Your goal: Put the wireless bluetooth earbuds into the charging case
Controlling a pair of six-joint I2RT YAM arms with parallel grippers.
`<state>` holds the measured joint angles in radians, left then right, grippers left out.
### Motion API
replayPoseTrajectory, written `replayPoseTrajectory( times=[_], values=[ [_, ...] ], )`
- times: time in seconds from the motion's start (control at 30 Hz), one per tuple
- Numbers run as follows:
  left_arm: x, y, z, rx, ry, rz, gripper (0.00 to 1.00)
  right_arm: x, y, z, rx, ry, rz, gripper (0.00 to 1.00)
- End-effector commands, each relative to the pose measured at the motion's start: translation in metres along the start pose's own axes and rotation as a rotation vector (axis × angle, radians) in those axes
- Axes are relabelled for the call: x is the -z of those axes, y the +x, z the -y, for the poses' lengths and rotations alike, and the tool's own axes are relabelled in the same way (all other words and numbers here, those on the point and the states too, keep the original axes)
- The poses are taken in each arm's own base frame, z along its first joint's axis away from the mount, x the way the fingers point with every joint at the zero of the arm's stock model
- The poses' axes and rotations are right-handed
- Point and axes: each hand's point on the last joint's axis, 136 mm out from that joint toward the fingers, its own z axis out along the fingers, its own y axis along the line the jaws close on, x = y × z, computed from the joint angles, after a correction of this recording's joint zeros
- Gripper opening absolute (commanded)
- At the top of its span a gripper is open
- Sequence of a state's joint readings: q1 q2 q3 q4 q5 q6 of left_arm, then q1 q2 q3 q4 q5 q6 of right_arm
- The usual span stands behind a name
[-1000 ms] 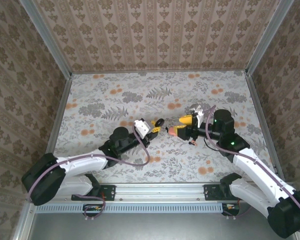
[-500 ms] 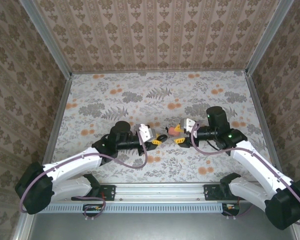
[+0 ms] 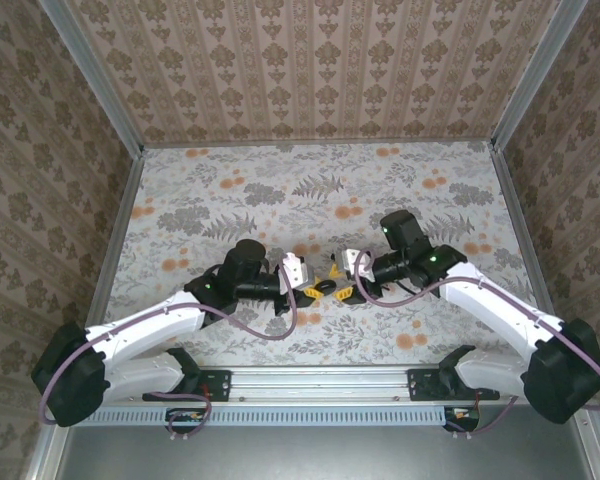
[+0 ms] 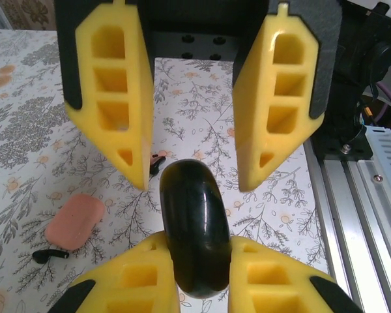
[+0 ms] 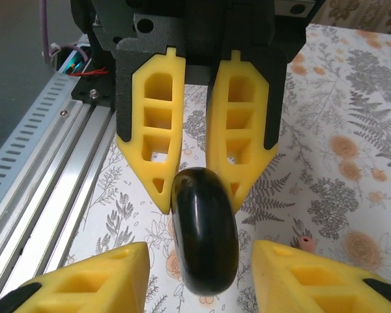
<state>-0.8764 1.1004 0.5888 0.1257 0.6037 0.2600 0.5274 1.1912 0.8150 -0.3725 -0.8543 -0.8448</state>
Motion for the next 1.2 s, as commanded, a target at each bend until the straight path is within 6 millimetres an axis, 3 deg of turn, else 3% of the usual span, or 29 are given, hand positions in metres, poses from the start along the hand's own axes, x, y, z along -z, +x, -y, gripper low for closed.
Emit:
replayPoseTrajectory(
  times=[0.0, 0.23, 0.33, 0.4, 0.5, 0.7, 1.17],
  values=[
    [0.001, -0.011, 0.004, -0.037, 0.03, 0.016, 0.18, -0.002, -0.009, -0.005, 0.033, -0.065, 0.017, 0.42],
    [0.001, -0.01, 0.005, -0.043, 0.031, 0.008, 0.19, -0.003, -0.01, -0.006, 0.047, -0.085, 0.014, 0.21],
    [0.001, -0.009, 0.0, -0.051, 0.005, 0.017, 0.34, -0.001, -0.008, -0.005, 0.059, -0.065, 0.008, 0.14],
    [0.001, -0.012, -0.002, -0.062, -0.012, 0.047, 0.53, 0.002, -0.009, -0.003, 0.071, -0.039, 0.036, 0.13],
    [0.001, -0.016, -0.004, -0.083, -0.03, 0.095, 0.62, 0.015, -0.018, 0.007, 0.079, 0.031, 0.144, 0.13],
    [-0.001, -0.025, -0.009, -0.107, -0.048, 0.166, 0.62, 0.039, -0.03, 0.012, 0.061, 0.089, 0.309, 0.13],
    [-0.004, -0.042, -0.005, -0.11, -0.002, 0.239, 0.53, 0.034, -0.028, 0.008, -0.004, 0.01, 0.344, 0.13]
  ],
)
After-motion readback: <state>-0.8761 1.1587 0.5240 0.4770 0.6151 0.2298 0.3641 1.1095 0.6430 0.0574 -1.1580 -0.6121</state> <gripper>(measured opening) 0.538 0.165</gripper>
